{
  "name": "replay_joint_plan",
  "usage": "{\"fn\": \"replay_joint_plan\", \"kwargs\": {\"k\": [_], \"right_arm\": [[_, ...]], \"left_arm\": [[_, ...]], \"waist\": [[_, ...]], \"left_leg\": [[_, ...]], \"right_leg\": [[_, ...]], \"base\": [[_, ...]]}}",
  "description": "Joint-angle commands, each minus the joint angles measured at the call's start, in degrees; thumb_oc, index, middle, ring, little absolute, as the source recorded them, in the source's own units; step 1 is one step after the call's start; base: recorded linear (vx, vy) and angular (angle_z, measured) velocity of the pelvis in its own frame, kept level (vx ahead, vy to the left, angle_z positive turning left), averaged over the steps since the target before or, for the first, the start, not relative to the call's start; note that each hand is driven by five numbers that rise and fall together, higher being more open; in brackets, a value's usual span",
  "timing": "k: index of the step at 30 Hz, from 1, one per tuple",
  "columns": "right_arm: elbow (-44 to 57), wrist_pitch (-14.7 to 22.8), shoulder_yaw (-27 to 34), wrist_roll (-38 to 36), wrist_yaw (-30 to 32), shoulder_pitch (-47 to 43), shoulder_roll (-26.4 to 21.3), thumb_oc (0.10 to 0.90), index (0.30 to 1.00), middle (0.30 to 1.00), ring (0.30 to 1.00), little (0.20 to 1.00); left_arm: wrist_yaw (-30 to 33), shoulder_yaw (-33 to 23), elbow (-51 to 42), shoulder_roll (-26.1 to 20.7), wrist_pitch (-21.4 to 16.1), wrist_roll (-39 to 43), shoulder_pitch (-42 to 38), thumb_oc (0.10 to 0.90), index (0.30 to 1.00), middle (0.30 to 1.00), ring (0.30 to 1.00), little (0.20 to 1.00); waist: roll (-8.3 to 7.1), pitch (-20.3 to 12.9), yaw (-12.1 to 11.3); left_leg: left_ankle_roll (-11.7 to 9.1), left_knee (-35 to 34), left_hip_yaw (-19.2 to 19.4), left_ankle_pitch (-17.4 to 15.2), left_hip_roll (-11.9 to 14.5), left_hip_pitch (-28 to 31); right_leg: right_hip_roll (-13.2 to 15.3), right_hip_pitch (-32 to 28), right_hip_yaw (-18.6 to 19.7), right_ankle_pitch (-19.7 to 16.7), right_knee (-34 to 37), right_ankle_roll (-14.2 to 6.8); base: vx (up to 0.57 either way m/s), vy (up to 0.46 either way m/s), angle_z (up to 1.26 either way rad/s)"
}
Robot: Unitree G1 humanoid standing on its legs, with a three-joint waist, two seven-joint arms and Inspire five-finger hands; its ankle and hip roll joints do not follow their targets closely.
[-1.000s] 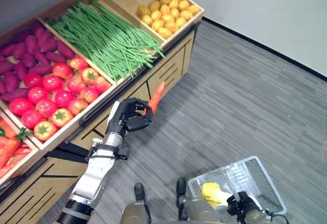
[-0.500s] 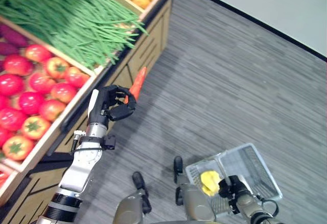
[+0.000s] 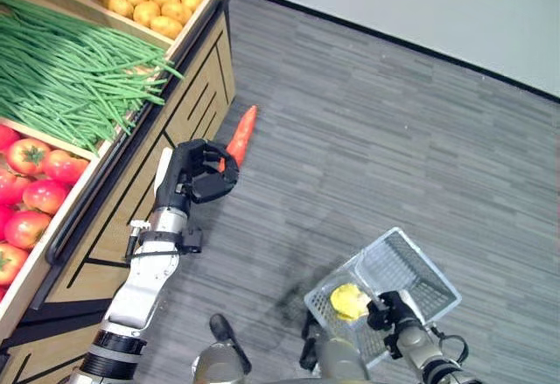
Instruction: Get the vegetables into the basket
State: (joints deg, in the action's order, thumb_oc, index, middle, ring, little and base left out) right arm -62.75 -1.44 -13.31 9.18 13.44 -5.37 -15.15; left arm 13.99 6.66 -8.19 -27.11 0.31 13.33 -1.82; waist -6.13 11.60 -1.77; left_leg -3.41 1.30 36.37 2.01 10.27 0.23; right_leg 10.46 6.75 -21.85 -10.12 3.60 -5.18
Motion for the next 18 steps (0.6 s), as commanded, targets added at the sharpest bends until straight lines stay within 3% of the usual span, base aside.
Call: {"fn": "replay_joint_plan", "kwargs": {"k": [1,2,4,7,11,14,15,18], "right_arm": [[-0.4,0.3,-0.6,0.4,1.2,0.7,-1.1,0.400,0.300,0.300,0.300,0.300],[-0.4,0.3,-0.6,0.4,1.2,0.7,-1.1,0.400,0.300,0.300,0.300,0.300],[-0.4,0.3,-0.5,0.1,1.3,1.4,-1.7,0.400,0.300,0.300,0.300,0.300],[-0.2,0.5,-0.4,0.0,1.4,1.9,-2.2,0.400,0.300,0.300,0.300,0.300],[-0.7,0.9,-0.9,0.1,1.3,1.5,-3.1,0.400,0.300,0.300,0.300,0.300],[-1.6,1.1,-1.3,0.3,1.1,0.3,-4.0,0.400,0.300,0.300,0.300,0.300],[-1.9,1.2,-1.1,0.3,1.3,0.0,-4.0,0.400,0.300,0.300,0.300,0.300],[-2.0,1.2,-0.9,0.2,1.4,-0.1,-4.0,0.400,0.300,0.300,0.300,0.300]], "left_arm": [[0.5,-0.7,-5.8,-1.3,-6.0,-1.1,-3.8,0.400,0.300,0.300,0.300,0.300],[0.5,-0.6,-5.7,-1.2,-6.1,-1.1,-3.8,0.400,0.300,0.300,0.300,0.300],[0.3,0.0,-5.3,0.3,-6.4,1.6,-4.0,0.400,0.300,0.300,0.300,0.300],[-0.1,0.8,-5.0,1.5,-6.2,1.9,-3.9,0.400,0.300,0.300,0.300,0.300],[-1.5,1.4,-4.9,1.9,-6.2,2.1,-3.7,0.400,0.300,0.300,0.300,0.300],[-2.0,1.2,-4.9,1.7,-6.5,1.3,-4.1,0.400,0.300,0.300,0.300,0.300],[-1.8,1.1,-5.0,1.3,-6.5,0.8,-4.4,0.400,0.300,0.300,0.300,0.300],[-2.0,1.3,-5.9,0.6,-6.2,0.7,-4.0,0.400,0.300,0.300,0.300,0.300]], "waist": [[0.46,-1.3,1.0],[0.62,-1.3,1.1],[2.41,-0.5,1.6],[4.09,0.5,2.2],[4.69,2.0,2.3],[4.15,2.3,0.6],[4.23,2.3,0.6],[4.49,1.6,1.3]], "left_leg": [[-4.1,-3.0,-5.2,7.7,2.4,-6.2],[-4.2,-3.1,-5.3,8.0,2.5,-6.2],[-5.5,-4.5,-6.7,10.9,4.2,-6.8],[-6.5,-4.7,-7.7,12.1,5.5,-7.0],[-6.1,1.1,-10.1,10.1,6.4,-8.9],[-4.8,0.5,-24.5,6.4,0.5,-10.8],[-4.6,-0.4,-27.3,6.1,-0.7,-11.0],[-3.2,-1.4,-26.2,5.5,-1.6,-10.5]], "right_leg": [[3.7,-6.2,1.3,5.3,-1.7,-6.5],[3.5,-6.2,1.2,5.4,-1.7,-6.4],[1.3,-6.5,1.1,7.1,-1.7,-5.1],[-0.5,-7.0,0.5,8.0,-1.6,-4.0],[-1.5,-7.0,0.5,7.5,-1.0,-2.7],[-1.2,-6.4,3.3,7.1,-0.6,-2.9],[-0.9,-6.1,4.5,6.7,-0.9,-3.3],[0.0,-4.7,6.0,6.1,-1.6,-3.7]], "base": [[-0.06,-0.134,-0.15],[-0.08,-0.202,-0.01],[-0.07,-0.218,0.02],[-0.05,-0.164,0.12],[-0.06,-0.145,0.06],[0.04,-0.005,-0.28],[0.06,0.033,-0.33],[0.04,0.124,-0.40]]}}
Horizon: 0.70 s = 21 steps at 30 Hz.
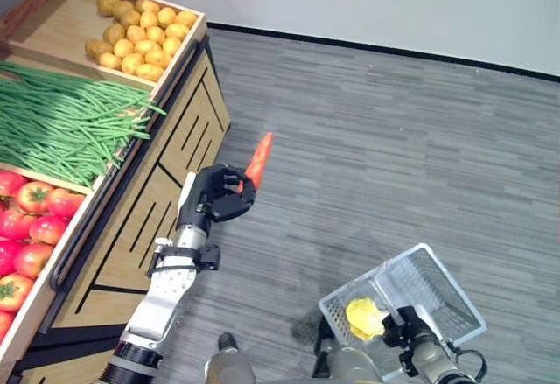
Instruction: Get the vegetables into the basket
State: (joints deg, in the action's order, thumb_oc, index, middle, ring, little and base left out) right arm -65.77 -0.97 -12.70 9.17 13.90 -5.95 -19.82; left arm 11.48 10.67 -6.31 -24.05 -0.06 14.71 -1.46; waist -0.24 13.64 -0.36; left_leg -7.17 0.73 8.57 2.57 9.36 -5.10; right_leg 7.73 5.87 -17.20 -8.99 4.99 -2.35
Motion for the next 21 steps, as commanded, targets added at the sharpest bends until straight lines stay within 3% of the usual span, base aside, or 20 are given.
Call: {"fn": "replay_joint_plan", "kwargs": {"k": [1,9,15,21], "right_arm": [[1.0,0.7,-1.5,0.2,0.9,0.5,0.7,0.400,0.300,0.300,0.300,0.300],[2.5,0.6,-1.3,-0.2,1.3,-0.4,2.0,0.400,0.300,0.300,0.300,0.300],[7.5,1.0,-1.2,-1.6,2.1,-2.3,2.1,0.400,0.300,0.300,0.300,0.300],[9.7,0.6,-1.6,-0.8,2.3,-3.5,1.7,0.400,0.300,0.300,0.300,0.300]], "left_arm": [[0.5,-2.7,-7.8,-2.5,-5.8,-0.6,-4.4,0.400,0.300,0.300,0.300,0.300],[1.6,-3.4,-8.0,-4.9,-5.5,-2.0,-4.3,0.400,0.300,0.300,0.300,0.300],[1.6,-3.4,-3.2,-7.8,-3.1,-9.6,-3.1,0.400,0.300,0.300,0.300,0.300],[-0.4,-1.4,0.2,-7.8,-2.1,-11.5,-2.5,0.400,0.300,0.300,0.300,0.300]], "waist": [[-1.46,-0.5,-0.2],[-4.45,-0.6,-0.7],[-6.74,-0.3,-1.4],[-7.50,-0.7,-1.8]], "left_leg": [[0.7,-0.8,1.8,4.9,-0.7,-5.2],[3.3,1.7,5.7,0.6,-3.9,-5.7],[4.4,1.1,9.0,-0.8,-4.6,-4.7],[4.8,1.4,10.1,-1.6,-4.8,-3.2]], "right_leg": [[2.8,-3.7,1.5,5.0,-3.1,-6.6],[6.5,-0.9,6.0,2.4,-3.6,-9.0],[7.7,1.5,7.4,-1.9,-3.8,-10.9],[8.3,1.7,7.4,-3.0,-4.0,-11.4]], "base": [[0.05,0.183,-0.61],[0.04,0.177,-0.30],[0.01,0.108,-0.30],[0.04,0.040,-0.19]]}}
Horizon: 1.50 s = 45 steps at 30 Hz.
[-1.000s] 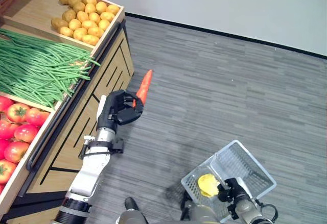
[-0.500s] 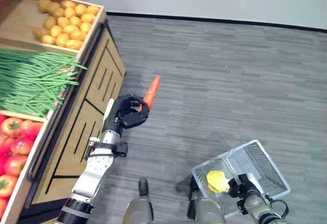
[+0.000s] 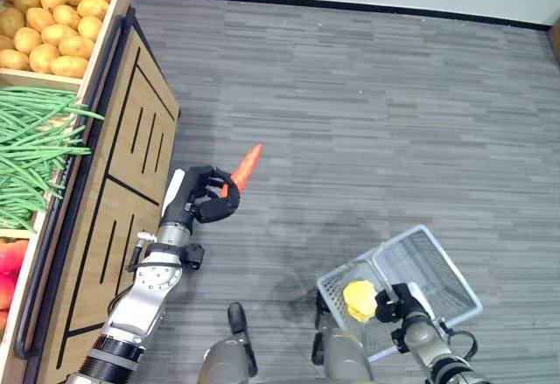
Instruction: Get the vegetables into the basket
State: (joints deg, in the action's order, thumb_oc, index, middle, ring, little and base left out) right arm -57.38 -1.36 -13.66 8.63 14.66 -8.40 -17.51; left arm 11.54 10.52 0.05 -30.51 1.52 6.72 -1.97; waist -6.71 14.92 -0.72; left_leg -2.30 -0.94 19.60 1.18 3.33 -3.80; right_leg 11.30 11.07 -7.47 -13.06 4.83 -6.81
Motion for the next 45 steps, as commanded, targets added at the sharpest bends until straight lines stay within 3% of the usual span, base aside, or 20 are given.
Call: {"fn": "replay_joint_plan", "kwargs": {"k": [1,6,7,11,15,20,23,27,29,31,33,39,45], "right_arm": [[2.3,0.7,-0.7,0.1,1.7,-1.9,-0.8,0.400,0.300,0.300,0.300,0.300],[10.1,0.1,0.0,0.4,2.7,-3.4,-1.6,0.400,0.300,0.300,0.300,0.300],[14.0,0.1,0.6,-0.4,3.0,-3.2,-1.7,0.400,0.300,0.300,0.300,0.300],[22.3,-0.7,0.3,1.1,1.6,-2.6,-2.4,0.400,0.300,0.300,0.300,0.300],[33.0,-1.6,-0.3,5.8,-0.8,-2.0,-4.4,0.400,0.300,0.300,0.300,0.300],[38.9,-1.9,-2.2,8.9,-3.2,-2.7,-5.1,0.400,0.300,0.300,0.300,0.300],[40.3,-1.9,-4.9,10.1,-4.2,-4.7,-5.0,0.400,0.300,0.300,0.300,0.300],[41.0,-1.8,-7.2,10.6,-4.7,-7.1,-4.5,0.400,0.300,0.300,0.300,0.300],[42.3,-1.4,-10.3,10.4,-5.8,-9.0,-3.7,0.400,0.300,0.300,0.300,0.300],[42.7,-1.3,-11.2,10.3,-6.2,-9.5,-3.6,0.400,0.300,0.300,0.300,0.300],[44.0,-0.8,-14.3,10.2,-7.2,-11.3,-2.9,0.400,0.300,0.300,0.300,0.300],[47.5,0.1,-17.4,7.3,-7.1,-14.2,-2.0,0.400,0.300,0.300,0.300,0.300],[53.3,0.7,-19.0,2.3,-7.7,-15.6,-1.5,0.400,0.300,0.300,0.300,0.300]], "left_arm": [[-1.8,-0.3,-4.0,-1.7,-2.5,-6.4,-1.7,0.400,0.300,0.300,0.300,0.300],[-1.8,0.1,-2.1,-4.0,-0.5,-15.6,-1.9,0.400,0.300,0.300,0.300,0.300],[-1.1,0.1,-1.8,-5.3,0.6,-21.6,-2.3,0.400,0.300,0.300,0.300,0.300],[-2.7,0.1,-1.0,-7.7,2.5,-32.6,-3.1,0.400,0.300,0.300,0.300,0.300],[-8.0,0.1,-3.9,-12.3,3.6,-46.4,-3.1,0.400,0.300,0.300,0.300,0.300],[-9.2,-0.5,-7.9,-13.4,2.2,-48.5,-2.8,0.400,0.300,0.300,0.300,0.300],[-11.2,2.8,-7.9,-13.6,1.6,-51.2,-5.1,0.400,0.300,0.300,0.300,0.300],[-11.5,6.0,-7.6,-12.6,0.9,-51.5,-7.5,0.400,0.300,0.300,0.300,0.300],[-13.4,11.1,-5.1,-11.1,0.0,-52.7,-10.6,0.400,0.300,0.300,0.300,0.300],[-13.7,13.0,-3.9,-10.3,-0.3,-53.3,-11.9,0.400,0.300,0.300,0.300,0.300],[-14.6,17.7,0.5,-7.7,-0.7,-54.7,-14.4,0.400,0.300,0.300,0.300,0.300],[-14.4,25.3,10.2,-0.5,-0.9,-55.9,-20.0,0.400,0.300,0.300,0.300,0.300],[-14.2,29.9,18.0,5.9,-0.1,-55.6,-24.3,0.400,0.300,0.300,0.300,0.300]], "waist": [[-0.83,-2.4,-1.4],[0.06,-3.4,-0.9],[0.80,-4.1,-0.5],[1.98,-5.8,0.0],[3.71,-7.6,0.4],[5.19,-8.6,0.7],[6.49,-9.2,1.2],[7.85,-9.7,1.5],[9.54,-10.0,2.4],[10.12,-10.0,2.5],[11.59,-10.0,3.3],[13.95,-9.7,4.7],[15.45,-9.1,6.3]], "left_leg": [[-0.1,3.2,-0.8,-0.6,1.2,-3.7],[-0.2,3.6,-0.8,-0.9,1.6,-2.3],[-0.4,3.2,-1.0,-1.1,1.8,-1.0],[-1.0,1.7,-1.3,-0.1,2.4,0.4],[-1.7,0.3,-1.5,0.7,3.1,2.4],[-2.5,-1.1,-1.6,2.1,3.9,3.1],[-3.0,-1.3,-1.5,2.6,4.6,3.4],[-3.5,-1.2,-1.2,2.8,5.1,3.8],[-3.9,-0.9,-0.9,3.1,5.6,4.0],[-4.1,-0.8,-0.8,3.2,5.7,4.0],[-4.6,-0.8,-0.1,3.6,6.1,3.9],[-5.3,-1.7,1.2,5.1,6.7,3.2],[-5.7,-3.5,2.2,6.8,7.2,2.3]], "right_leg": [[4.8,-3.8,-2.3,1.4,-4.0,-6.9],[4.6,-4.6,-1.9,2.5,-3.9,-6.6],[4.4,-5.5,-2.0,3.7,-3.8,-6.5],[3.9,-6.4,-2.0,4.5,-3.3,-5.8],[2.8,-8.1,-1.9,5.4,-2.5,-5.2],[1.8,-8.8,-1.7,5.9,-1.8,-4.6],[1.2,-9.3,-1.7,6.4,-1.5,-4.2],[0.7,-9.8,-1.4,6.8,-1.3,-3.8],[0.2,-10.1,-1.0,7.2,-1.1,-3.3],[0.1,-10.1,-0.9,7.2,-1.0,-3.2],[-0.3,-9.9,-0.5,7.0,-0.4,-2.9],[-0.7,-8.5,-0.2,6.6,-0.2,-2.8],[-1.1,-6.4,0.2,5.9,-0.1,-2.7]], "base": [[0.03,0.024,-0.05],[0.03,0.010,-0.11],[0.04,-0.020,-0.04],[0.02,-0.053,-0.03],[0.03,-0.076,-0.01],[-0.01,-0.077,0.02],[-0.01,-0.091,0.01],[0.01,-0.065,-0.01],[0.01,-0.071,-0.01],[0.00,-0.042,-0.03],[-0.02,-0.050,-0.10],[-0.03,-0.028,-0.09],[-0.04,-0.027,-0.12]]}}
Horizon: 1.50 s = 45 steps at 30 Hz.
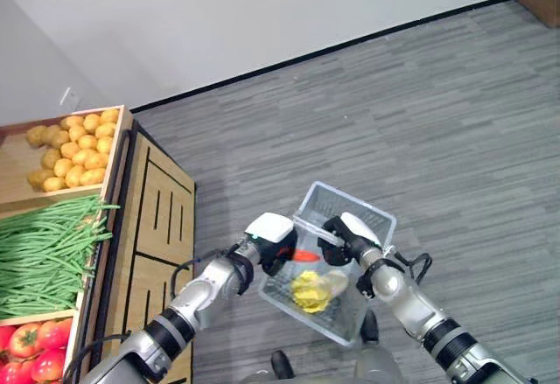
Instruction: Get the vegetables into the basket
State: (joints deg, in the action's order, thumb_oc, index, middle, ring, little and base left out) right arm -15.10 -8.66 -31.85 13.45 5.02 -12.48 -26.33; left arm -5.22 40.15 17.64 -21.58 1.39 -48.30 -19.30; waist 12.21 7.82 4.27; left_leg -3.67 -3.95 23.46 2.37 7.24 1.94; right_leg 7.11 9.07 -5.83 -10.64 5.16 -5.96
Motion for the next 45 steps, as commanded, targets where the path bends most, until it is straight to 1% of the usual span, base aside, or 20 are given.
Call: {"fn": "replay_joint_plan", "kwargs": {"k": [1,5,6,7,12,15,18,21,22,23,25,28,29,30,33,34,37,38,42,45], "right_arm": [[12.6,8.1,-1.2,-3.0,1.9,-11.8,7.2,0.400,0.300,0.300,0.300,0.300],[15.3,8.7,-2.5,-4.7,1.6,-12.7,7.3,0.400,0.300,0.300,0.300,0.300],[15.9,8.8,-3.0,-5.6,1.1,-12.6,7.3,0.400,0.300,0.300,0.300,0.300],[16.4,8.5,-3.2,-6.2,0.6,-12.4,7.1,0.400,0.300,0.300,0.300,0.300],[16.3,8.0,-3.3,-5.6,-0.1,-12.8,7.1,0.400,0.300,0.300,0.300,0.300],[16.1,8.1,-3.5,-6.4,0.1,-13.3,7.5,0.400,0.300,0.300,0.300,0.300],[16.4,8.2,-3.5,-7.3,-0.2,-13.0,7.5,0.400,0.300,0.300,0.300,0.300],[14.8,8.1,-4.7,-7.3,-0.2,-13.2,8.2,0.400,0.300,0.300,0.300,0.300],[11.7,7.4,-5.4,-7.7,-0.5,-12.1,8.6,0.400,0.300,0.300,0.300,0.300],[11.5,7.4,-5.5,-7.7,-0.5,-12.1,8.6,0.400,0.300,0.300,0.300,0.300],[8.0,6.6,-4.7,-7.7,-0.2,-10.3,8.4,0.400,0.300,0.300,0.300,0.300],[6.7,5.9,-2.1,-6.2,-0.1,-7.6,7.0,0.400,0.300,0.300,0.300,0.300],[6.0,5.4,0.3,-5.2,0.1,-5.1,5.6,0.400,0.300,0.300,0.300,0.300],[6.2,5.4,0.4,-5.2,0.0,-4.8,5.5,0.400,0.300,0.300,0.300,0.300],[3.9,4.7,3.9,-3.9,0.7,-1.3,4.3,0.400,0.300,0.300,0.300,0.300],[2.5,4.4,5.4,-3.2,1.1,0.5,3.9,0.400,0.300,0.300,0.300,0.300],[-3.4,3.7,8.6,0.0,2.7,2.8,3.1,0.400,0.300,0.300,0.300,0.300],[-7.3,3.0,10.8,-0.1,4.2,3.7,3.2,0.400,0.300,0.300,0.300,0.300],[-14.5,2.9,13.2,0.3,6.1,3.7,3.3,0.400,0.300,0.300,0.300,0.300],[-20.8,2.7,14.6,0.4,7.6,3.1,3.1,0.400,0.300,0.300,0.300,0.300]], "left_arm": [[2.7,1.1,1.4,-1.9,0.2,-0.9,-8.4,0.400,0.300,0.300,0.300,0.300],[3.2,3.2,5.8,0.7,0.3,-1.2,-10.1,0.400,0.300,0.300,0.300,0.300],[3.2,3.1,6.7,0.9,0.4,-1.0,-9.9,0.586,0.561,0.561,0.561,0.561],[3.1,2.2,5.0,0.0,0.4,0.0,-9.2,0.900,1.000,1.000,1.000,1.000],[1.9,0.2,-1.5,-3.9,-0.3,0.3,-5.9,0.900,1.000,1.000,1.000,1.000],[2.1,0.7,0.0,-3.0,-0.2,-0.1,-5.7,0.900,1.000,1.000,1.000,1.000],[2.4,0.6,-0.2,-3.4,-0.4,0.3,-5.0,0.900,1.000,1.000,1.000,1.000],[3.0,2.3,4.9,-0.5,0.3,-0.1,-6.2,0.900,1.000,1.000,1.000,1.000],[3.1,3.6,7.3,1.7,0.8,0.0,-7.6,0.900,1.000,1.000,1.000,1.000],[3.1,3.6,7.3,1.7,0.8,0.0,-7.6,0.900,1.000,1.000,1.000,1.000],[2.6,3.0,6.1,1.3,0.9,1.8,-7.4,0.900,1.000,1.000,1.000,1.000],[1.9,1.1,3.2,0.1,1.0,4.5,-6.7,0.900,1.000,1.000,1.000,1.000],[1.8,-1.0,0.0,-1.5,1.1,6.5,-5.8,0.900,1.000,1.000,1.000,1.000],[1.6,-1.0,-0.5,-1.7,1.2,6.6,-5.6,0.900,1.000,1.000,1.000,1.000],[1.6,-4.3,-3.6,-4.0,1.7,9.2,-3.4,0.900,1.000,1.000,1.000,1.000],[1.9,-5.8,-3.3,-4.9,2.1,10.0,-1.9,0.900,1.000,1.000,1.000,1.000],[3.1,-8.7,-1.1,-5.6,2.7,12.4,0.9,0.900,1.000,1.000,1.000,1.000],[3.8,-10.4,-1.2,-6.0,2.7,14.1,2.4,0.900,1.000,1.000,1.000,1.000],[4.5,-12.3,-0.8,-7.1,2.6,15.7,5.2,0.900,1.000,1.000,1.000,1.000],[4.5,-12.1,2.4,-6.7,2.5,16.5,6.5,0.900,1.000,1.000,1.000,1.000]], "waist": [[-3.27,-2.0,1.6],[-3.08,-1.6,2.3],[-3.19,-1.4,2.4],[-3.34,-1.3,2.1],[-4.00,-1.3,1.0],[-4.55,-1.3,1.0],[-5.00,-1.3,0.6],[-5.62,-1.5,1.0],[-6.50,-1.5,1.1],[-6.51,-1.5,1.1],[-7.05,-1.8,0.7],[-7.65,-2.3,0.3],[-7.97,-2.7,0.1],[-7.98,-2.7,0.1],[-8.53,-3.3,-0.3],[-8.79,-3.5,-0.3],[-9.17,-4.2,-0.7],[-9.24,-4.3,-1.1],[-9.50,-4.5,-1.7],[-9.59,-4.5,-2.0]], "left_leg": [[-4.5,-0.6,-1.4,5.8,3.5,-3.9],[-4.6,-0.9,-0.9,6.3,3.8,-4.8],[-4.7,-0.9,-0.8,6.4,4.0,-5.1],[-4.7,-0.9,-0.8,6.5,4.1,-5.5],[-4.4,-1.0,-1.1,6.2,4.0,-5.2],[-4.3,-1.0,-1.4,6.1,3.9,-5.0],[-4.1,-1.0,-1.7,5.9,3.7,-5.0],[-4.0,-0.9,-1.9,5.7,3.7,-4.7],[-3.9,-0.9,-2.0,5.4,3.6,-4.3],[-3.9,-0.9,-2.0,5.4,3.6,-4.2],[-3.8,-0.9,-2.5,5.2,3.6,-3.9],[-3.7,-0.9,-3.1,5.0,3.6,-3.6],[-3.6,-1.0,-3.4,4.9,3.7,-3.3],[-3.6,-1.0,-3.5,4.9,3.7,-3.2],[-3.6,-1.0,-4.1,4.6,3.7,-2.6],[-3.6,-0.9,-4.3,4.4,3.8,-2.1],[-3.5,-0.9,-4.7,3.9,3.7,-0.8],[-3.4,-0.9,-5.0,3.7,3.5,-0.5],[-3.3,-0.8,-5.3,3.6,3.3,-0.2],[-3.2,-0.8,-5.6,3.5,3.1,-0.1]], "right_leg": [[3.1,-3.9,-1.4,3.2,-0.4,-3.6],[2.9,-2.7,-1.0,2.6,-0.3,-3.6],[2.8,-2.3,-1.0,2.4,-0.3,-3.6],[2.7,-1.9,-0.9,2.2,-0.2,-3.7],[2.9,-2.1,-1.7,2.1,-0.4,-3.6],[2.9,-2.5,-1.7,2.1,-0.4,-3.6],[3.0,-2.7,-2.1,2.1,-0.5,-3.6],[3.2,-3.1,-2.2,2.2,-0.6,-3.7],[3.2,-3.6,-2.2,2.2,-0.6,-3.7],[3.2,-3.6,-2.3,2.3,-0.6,-3.7],[3.2,-4.1,-2.5,2.4,-0.7,-3.7],[3.0,-4.8,-2.9,2.7,-0.7,-3.7],[3.0,-5.3,-3.3,2.9,-0.8,-3.7],[3.0,-5.4,-3.3,3.0,-0.8,-3.7],[2.8,-6.4,-3.7,3.6,-0.9,-3.6],[2.6,-7.1,-3.8,4.0,-1.0,-3.5],[2.5,-8.6,-4.1,4.8,-1.1,-3.3],[2.5,-9.0,-4.2,5.0,-1.1,-3.3],[2.7,-9.4,-4.4,5.1,-1.1,-3.4],[2.8,-9.5,-4.5,5.2,-1.2,-3.4]], "base": [[-0.04,-0.024,-0.06],[-0.05,-0.017,-0.08],[-0.06,-0.011,-0.09],[-0.06,-0.009,-0.09],[-0.01,0.000,-0.02],[0.00,0.020,0.06],[0.00,0.021,0.08],[0.02,0.030,0.07],[0.00,0.000,0.00],[0.03,0.039,0.02],[0.01,0.010,0.02],[0.04,0.013,0.06],[0.04,0.018,0.09],[0.05,0.012,0.10],[0.05,0.003,0.11],[0.07,0.011,0.18],[0.09,0.021,0.13],[0.05,0.024,0.06],[0.02,0.010,0.02],[0.01,0.012,0.06]]}}
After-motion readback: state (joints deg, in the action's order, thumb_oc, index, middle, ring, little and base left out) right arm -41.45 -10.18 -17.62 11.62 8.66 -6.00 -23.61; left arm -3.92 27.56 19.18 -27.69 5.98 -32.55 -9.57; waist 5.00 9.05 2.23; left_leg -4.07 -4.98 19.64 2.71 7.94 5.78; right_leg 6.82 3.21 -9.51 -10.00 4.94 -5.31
